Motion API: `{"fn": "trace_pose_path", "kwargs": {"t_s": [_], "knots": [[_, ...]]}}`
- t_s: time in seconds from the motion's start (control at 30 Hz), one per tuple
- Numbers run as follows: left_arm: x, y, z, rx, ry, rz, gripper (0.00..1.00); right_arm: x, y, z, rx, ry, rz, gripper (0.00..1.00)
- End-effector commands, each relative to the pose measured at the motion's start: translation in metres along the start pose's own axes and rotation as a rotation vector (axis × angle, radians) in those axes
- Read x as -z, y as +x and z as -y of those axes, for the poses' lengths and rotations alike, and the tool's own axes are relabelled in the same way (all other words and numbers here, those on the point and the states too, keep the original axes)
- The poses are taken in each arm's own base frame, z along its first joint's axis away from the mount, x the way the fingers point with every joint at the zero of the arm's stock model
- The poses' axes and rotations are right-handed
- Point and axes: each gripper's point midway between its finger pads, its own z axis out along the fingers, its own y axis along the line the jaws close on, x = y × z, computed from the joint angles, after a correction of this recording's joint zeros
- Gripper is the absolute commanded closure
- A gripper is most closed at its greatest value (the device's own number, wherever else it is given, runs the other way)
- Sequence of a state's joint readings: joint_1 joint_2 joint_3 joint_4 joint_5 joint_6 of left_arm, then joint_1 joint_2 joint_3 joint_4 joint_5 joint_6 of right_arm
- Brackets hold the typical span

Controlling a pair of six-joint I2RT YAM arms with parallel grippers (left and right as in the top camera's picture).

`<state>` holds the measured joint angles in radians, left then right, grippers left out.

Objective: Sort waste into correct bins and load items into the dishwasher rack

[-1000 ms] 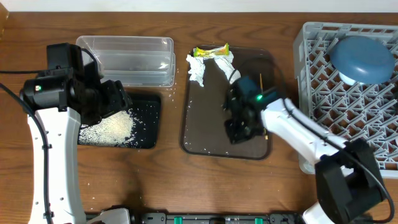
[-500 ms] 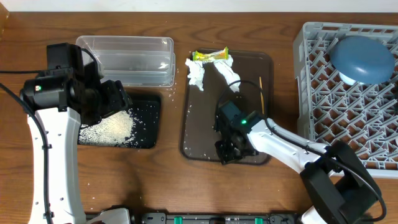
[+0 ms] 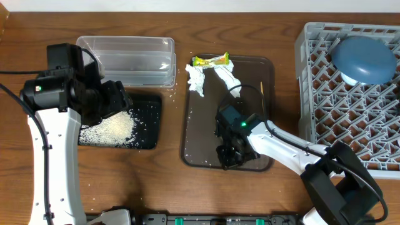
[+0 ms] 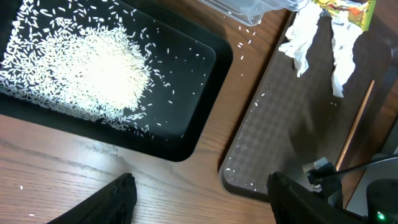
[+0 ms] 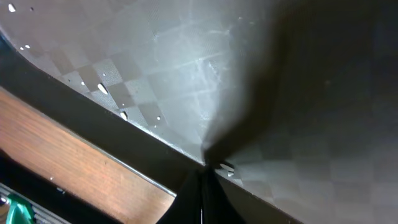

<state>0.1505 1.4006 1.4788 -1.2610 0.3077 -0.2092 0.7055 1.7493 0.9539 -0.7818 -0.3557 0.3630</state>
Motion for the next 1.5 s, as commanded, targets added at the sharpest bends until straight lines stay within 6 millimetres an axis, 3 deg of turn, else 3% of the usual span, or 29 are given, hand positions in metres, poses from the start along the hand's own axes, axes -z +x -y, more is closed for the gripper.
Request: {"fn": "trace_pose_path", "kwargs": {"t_s": [0.0, 0.33, 0.43, 0.53, 0.7, 0.93, 1.0, 1.17, 1.3, 1.47], "knots": [[0.000, 0.001, -0.003, 0.000, -0.010, -0.003, 0.30, -0.004, 0.017, -0.004, -0.039, -0.014, -0.065, 0.97], [0.000, -0.001, -0.002, -0.001, -0.008, 0.003, 0.30, -0.004, 0.013, -0.005, -0.034, -0.019, -0.052, 0.89], [0.000, -0.001, -0.002, -0.002, -0.006, 0.007, 0.30, -0.002, 0.008, -0.008, -0.026, -0.027, -0.031, 0.78], [0.000, -0.003, 0.001, -0.012, -0.001, 0.016, 0.30, 0.007, -0.002, -0.006, -0.030, -0.008, 0.010, 0.54], [-0.006, -0.008, 0.013, -0.054, 0.015, 0.029, 0.30, 0.046, -0.023, 0.015, -0.086, 0.076, 0.108, 0.50], [-0.027, -0.015, 0.051, -0.203, 0.060, 0.039, 0.30, 0.127, -0.040, 0.055, -0.192, 0.193, 0.312, 0.49], [-0.037, -0.016, 0.065, -0.250, 0.075, 0.039, 0.30, 0.151, -0.040, 0.061, -0.216, 0.200, 0.379, 0.42], [-0.070, -0.013, 0.106, -0.398, 0.116, 0.022, 0.30, 0.195, -0.033, 0.072, -0.268, 0.170, 0.522, 0.01], [-0.105, -0.006, 0.140, -0.491, 0.145, 0.001, 0.30, 0.221, -0.015, 0.085, -0.323, 0.165, 0.593, 0.01], [-0.147, -0.005, 0.158, -0.569, 0.075, 0.022, 0.30, 0.231, 0.001, 0.096, -0.377, 0.171, 0.605, 0.01]]}}
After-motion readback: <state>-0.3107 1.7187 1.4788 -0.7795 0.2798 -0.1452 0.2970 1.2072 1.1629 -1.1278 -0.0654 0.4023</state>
